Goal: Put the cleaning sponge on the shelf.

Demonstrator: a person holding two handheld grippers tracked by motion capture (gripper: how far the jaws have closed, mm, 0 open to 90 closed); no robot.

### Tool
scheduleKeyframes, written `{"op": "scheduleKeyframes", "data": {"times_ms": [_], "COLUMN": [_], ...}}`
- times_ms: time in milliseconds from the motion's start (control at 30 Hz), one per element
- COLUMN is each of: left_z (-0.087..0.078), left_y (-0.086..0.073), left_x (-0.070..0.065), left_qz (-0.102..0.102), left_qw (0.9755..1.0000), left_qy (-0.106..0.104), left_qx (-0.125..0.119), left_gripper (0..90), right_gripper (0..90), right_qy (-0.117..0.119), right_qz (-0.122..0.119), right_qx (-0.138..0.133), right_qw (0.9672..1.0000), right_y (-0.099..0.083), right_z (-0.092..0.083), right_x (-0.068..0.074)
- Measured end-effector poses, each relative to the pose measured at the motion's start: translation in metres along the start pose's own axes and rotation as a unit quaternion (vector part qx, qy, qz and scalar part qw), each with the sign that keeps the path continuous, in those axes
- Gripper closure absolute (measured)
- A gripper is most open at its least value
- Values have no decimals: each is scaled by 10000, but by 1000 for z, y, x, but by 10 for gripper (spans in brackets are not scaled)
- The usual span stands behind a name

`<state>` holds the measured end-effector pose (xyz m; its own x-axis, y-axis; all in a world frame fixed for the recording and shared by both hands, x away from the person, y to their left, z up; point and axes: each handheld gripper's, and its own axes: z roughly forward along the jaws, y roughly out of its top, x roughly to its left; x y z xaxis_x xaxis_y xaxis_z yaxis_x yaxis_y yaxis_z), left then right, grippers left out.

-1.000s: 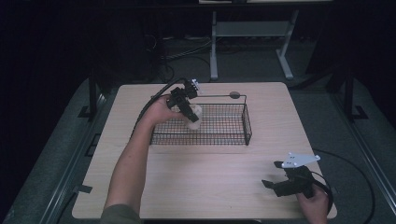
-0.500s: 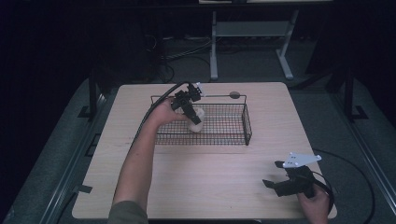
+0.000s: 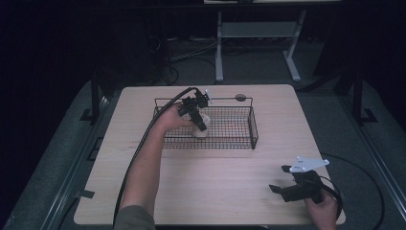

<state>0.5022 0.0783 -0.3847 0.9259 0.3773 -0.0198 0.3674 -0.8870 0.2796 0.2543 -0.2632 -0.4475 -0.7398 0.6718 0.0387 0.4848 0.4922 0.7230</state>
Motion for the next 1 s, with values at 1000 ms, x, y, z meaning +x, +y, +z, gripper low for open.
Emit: {"op": "scheduleKeyframes", "data": {"times_ms": [1000], "left_z": [3], "left_y": [-9], "left_x": [2], "left_qz": [-182], "left_qw": [9997], "left_qy": [-155], "left_qx": [89], "left_gripper": [194], "right_gripper": [142], "right_qy": [21], "right_qz": [0], "right_qx": [-4], "right_qw": [10000], "right_y": [1], "right_z": [0], "right_x": [1]}}
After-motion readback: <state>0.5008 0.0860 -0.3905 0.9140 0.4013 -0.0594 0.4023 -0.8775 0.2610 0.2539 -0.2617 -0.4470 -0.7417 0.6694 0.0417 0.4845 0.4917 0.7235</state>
